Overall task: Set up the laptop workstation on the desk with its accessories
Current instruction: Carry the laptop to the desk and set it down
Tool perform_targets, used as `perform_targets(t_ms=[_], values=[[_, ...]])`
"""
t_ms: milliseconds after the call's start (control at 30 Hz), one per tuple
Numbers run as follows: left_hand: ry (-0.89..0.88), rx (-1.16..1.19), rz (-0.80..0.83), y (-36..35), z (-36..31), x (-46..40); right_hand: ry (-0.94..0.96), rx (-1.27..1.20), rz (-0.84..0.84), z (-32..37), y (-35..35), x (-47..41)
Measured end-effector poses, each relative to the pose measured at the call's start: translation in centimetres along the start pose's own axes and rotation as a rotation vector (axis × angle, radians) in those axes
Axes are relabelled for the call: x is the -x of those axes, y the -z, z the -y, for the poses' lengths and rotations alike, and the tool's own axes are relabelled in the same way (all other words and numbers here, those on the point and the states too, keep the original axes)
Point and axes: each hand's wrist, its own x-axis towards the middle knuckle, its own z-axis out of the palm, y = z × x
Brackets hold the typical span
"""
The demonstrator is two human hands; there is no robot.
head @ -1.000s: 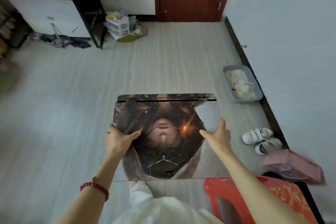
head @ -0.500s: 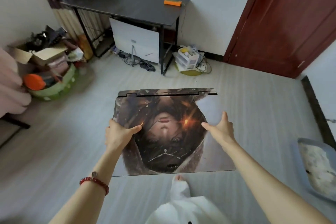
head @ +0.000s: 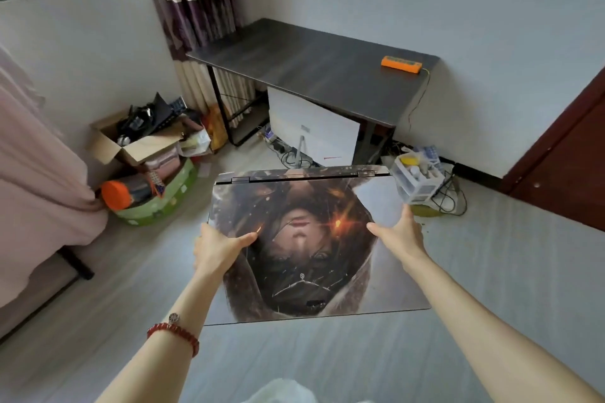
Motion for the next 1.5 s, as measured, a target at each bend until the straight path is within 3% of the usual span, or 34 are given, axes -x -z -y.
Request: perform_targets(t_ms=[333, 700, 933, 1167, 1500], values=[[0.000, -0.015, -0.049, -3.3, -12.7, -29.0, 0.046, -0.053, -0.004, 17.2, -10.4, -24.5], [-0.103, -0.048, 0.034, -10.4, -33.1, -56.3, -0.028, -0.057, -0.099, 34.0, -14.1, -50.2], [-0.048, -0.056, 0.100, -18.7, -43.5, -73.6, -0.116, -0.149, -0.107, 41.3, -16.8, -69.5], [0.019, -0.104, 0.212, -23.4, -50.4, -86.1, -0.240, -0.171, -0.124, 46.8, -19.5, -80.3], [-0.008, -0.196, 0.478, -33.0, -58.6, -103.8, -0.509, -0.250, -0.290, 51.1, -25.2, -92.0]])
